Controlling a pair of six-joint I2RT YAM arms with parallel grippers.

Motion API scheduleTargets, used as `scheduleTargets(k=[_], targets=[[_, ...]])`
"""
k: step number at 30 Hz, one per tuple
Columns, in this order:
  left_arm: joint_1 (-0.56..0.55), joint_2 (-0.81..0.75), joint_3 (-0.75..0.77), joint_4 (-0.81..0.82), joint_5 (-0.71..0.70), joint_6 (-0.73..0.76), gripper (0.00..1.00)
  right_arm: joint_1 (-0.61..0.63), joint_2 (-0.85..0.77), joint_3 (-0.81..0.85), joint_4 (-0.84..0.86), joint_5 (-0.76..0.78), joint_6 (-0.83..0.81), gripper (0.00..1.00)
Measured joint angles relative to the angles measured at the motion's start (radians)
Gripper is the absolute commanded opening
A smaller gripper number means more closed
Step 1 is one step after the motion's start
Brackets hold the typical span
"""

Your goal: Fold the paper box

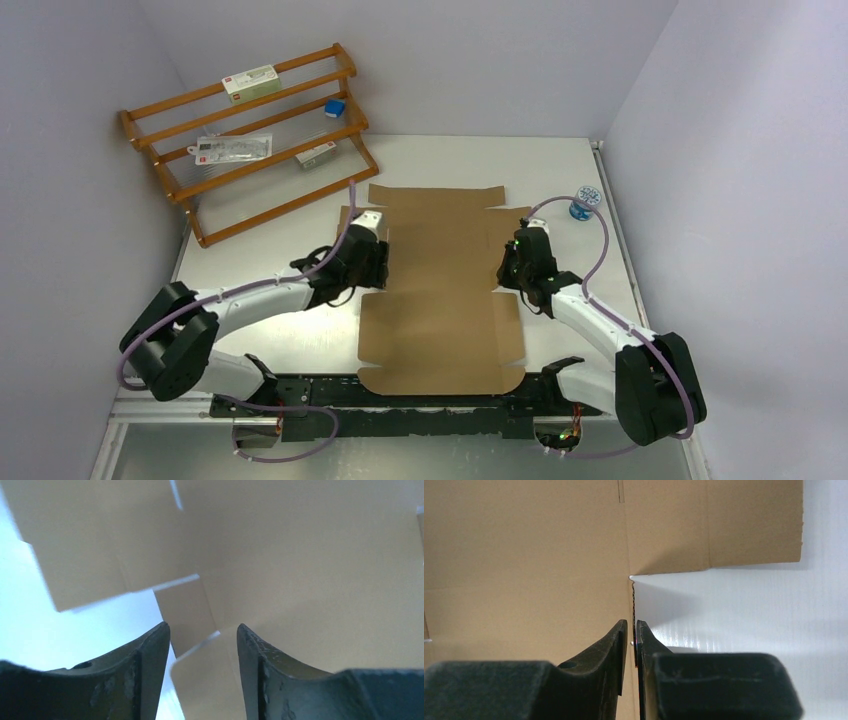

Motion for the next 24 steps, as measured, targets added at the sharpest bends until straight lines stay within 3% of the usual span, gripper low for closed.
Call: scheduleTargets(k=[7,12,24], targets=[[0.233,-0.031,0.025,0.055,0.023,0.004,0.70,0.000,0.000,0.003,0.000,-0.005,0.000,0.18],[0.369,0.044,0.063,0.089,0.048,0.008,0.74,0.000,0.002,0.003,0.000,-0.019,-0.001,0.18],[0.576,0.237,0.138,0.135,0.277,0.052,0.64,0.000,0.011,0.009,0.000,-0.035,-0.010,0.18]])
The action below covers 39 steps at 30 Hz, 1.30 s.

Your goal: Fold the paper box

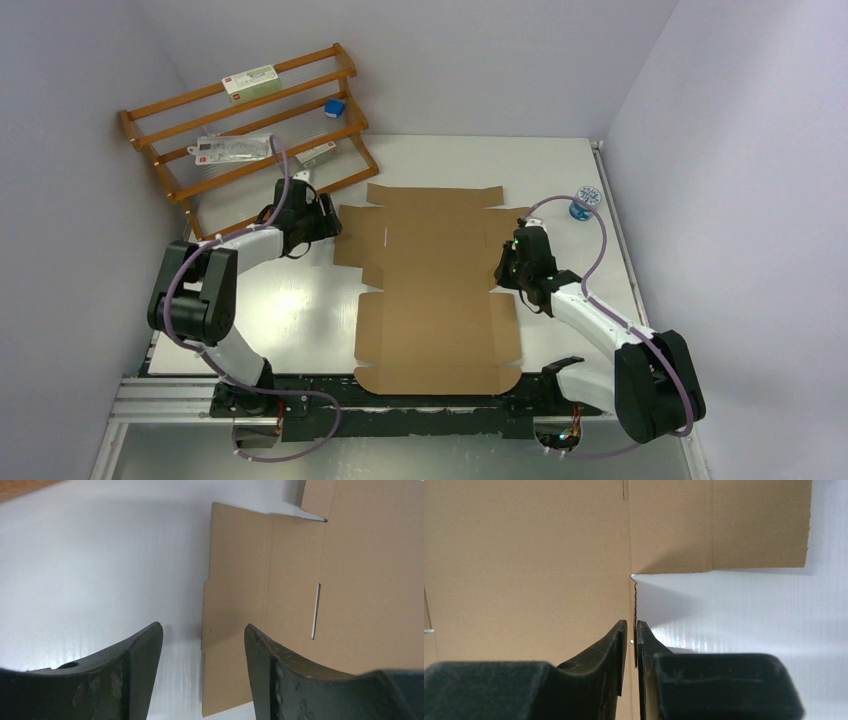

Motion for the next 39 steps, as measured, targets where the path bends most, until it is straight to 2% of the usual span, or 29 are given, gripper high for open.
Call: scheduleTargets(k=[4,12,19,27,33,39], targets=[[0.012,0.052,0.015,0.020,0.083,0.011,0.61,0.000,0.000,0.000,0.000,-0.005,-0.001,0.18],[0.019,0.138,0.056,0.023,0.207,0.024,0.42,0.000,0.013,0.000,0.009,-0.014,-0.001,0.18],[0.029,0.106,0.060,0.026,0.269,0.023,0.24,0.000,0.025,0.000,0.019,-0.018,-0.006,0.18],[0.005,0.018,0.059,0.052,0.298,0.019,0.14,0.000,0.045,0.002,0.032,-0.031,-0.006,0.18],[-0.050,0.006,0.060,0.008,0.194,0.053,0.10,0.000,0.067,0.047,0.020,-0.017,-0.023,0.29],[-0.100,-0.040,0.061,-0.026,0.094,0.084,0.09,-0.001,0.095,0.157,0.006,0.024,-0.052,0.48]])
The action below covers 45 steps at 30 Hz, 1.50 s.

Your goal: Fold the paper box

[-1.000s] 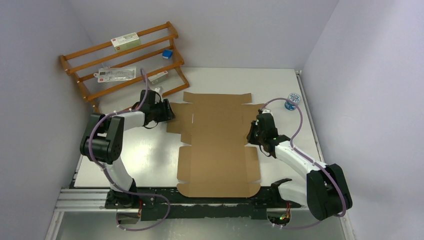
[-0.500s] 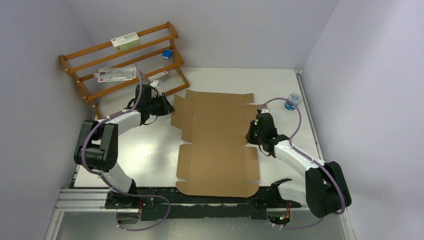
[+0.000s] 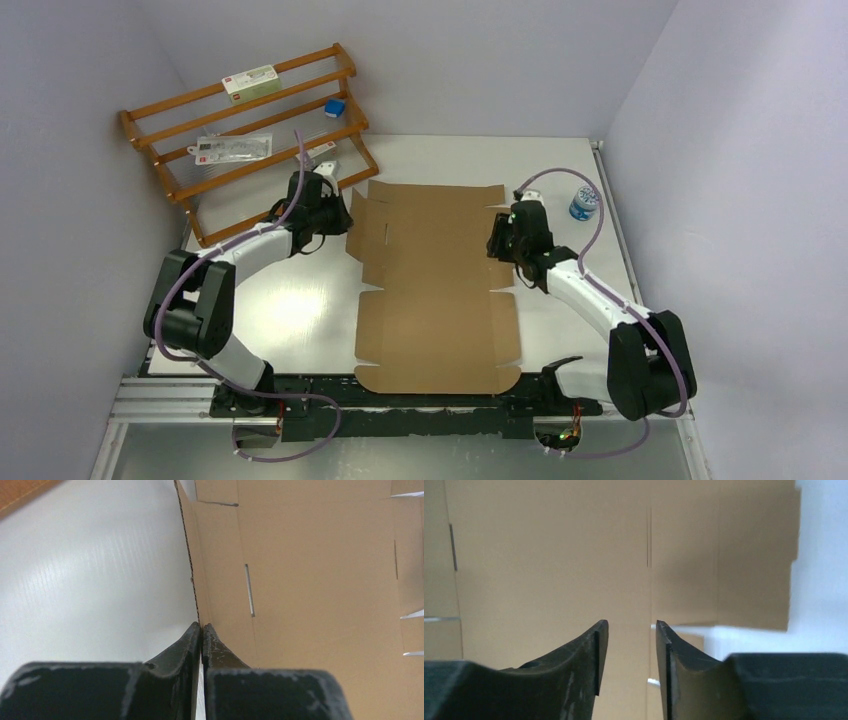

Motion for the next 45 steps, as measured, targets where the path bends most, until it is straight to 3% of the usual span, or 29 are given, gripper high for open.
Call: scheduleTargets(k=[4,12,22,24,29,33,45], targets=[[-0.010,-0.009,0.001,-0.005,-0.021,0.015,0.09,-0.061,0.041,0.061,0.024,-0.017,-0.005,0.55],[-0.011,-0.009,0.001,-0.018,-0.035,0.036,0.07,-0.345,0.161,0.071,0.109,-0.128,0.030,0.64],[-0.011,-0.009,0.001,-0.018,-0.036,0.037,0.06,-0.442,0.311,0.071,0.195,-0.200,0.066,0.63],[-0.011,-0.009,0.001,-0.018,-0.036,0.037,0.05,-0.442,0.346,0.070,0.197,-0.221,0.066,0.59],[-0.011,-0.009,0.001,-0.017,-0.036,0.037,0.05,-0.443,0.365,0.069,0.219,-0.279,0.063,0.32],[-0.011,-0.009,0.001,-0.015,-0.037,0.037,0.05,-0.428,0.352,0.069,0.211,-0.282,0.050,0.19],[-0.060,-0.040,0.001,-0.015,-0.103,0.037,0.05,-0.101,0.194,0.100,0.096,0.090,-0.022,0.07]])
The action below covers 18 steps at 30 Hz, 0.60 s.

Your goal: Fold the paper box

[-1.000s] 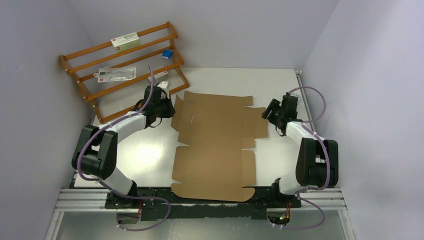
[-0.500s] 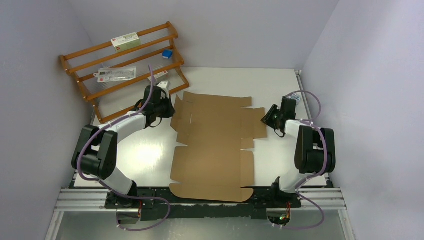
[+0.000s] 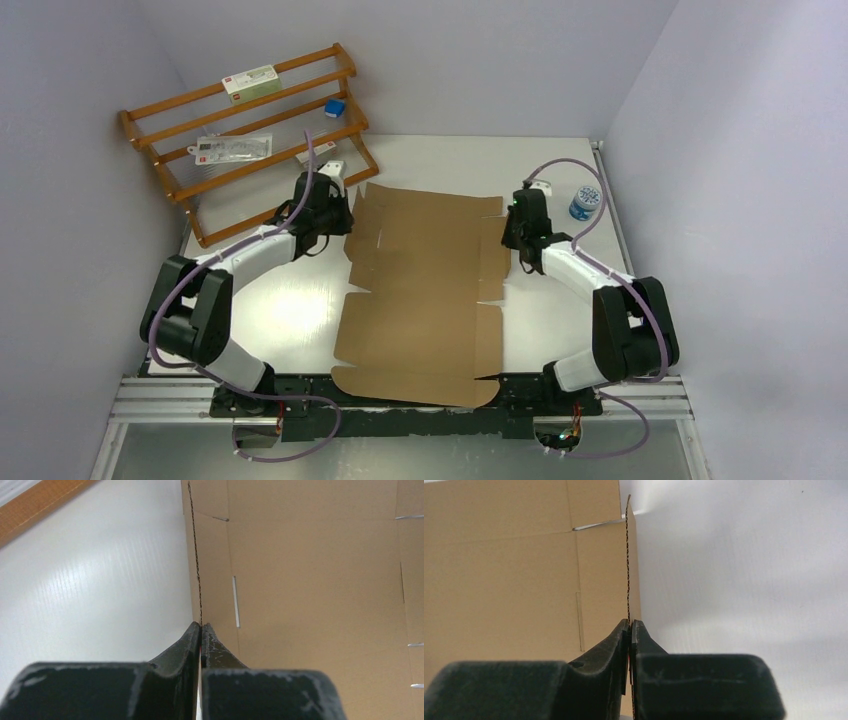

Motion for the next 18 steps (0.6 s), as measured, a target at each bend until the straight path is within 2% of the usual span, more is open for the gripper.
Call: scheduleTargets(k=[8,18], targets=[[-0.072,-0.027,0.005,-0.004,-0.061,-0.001,0.05,0.127,-0.015,0.059,-0.086,0.177,-0.024,0.06],[-0.126,-0.043,0.030,-0.004,-0.071,-0.012,0.05,0.230,-0.024,0.118,-0.105,0.224,-0.023,0.08]])
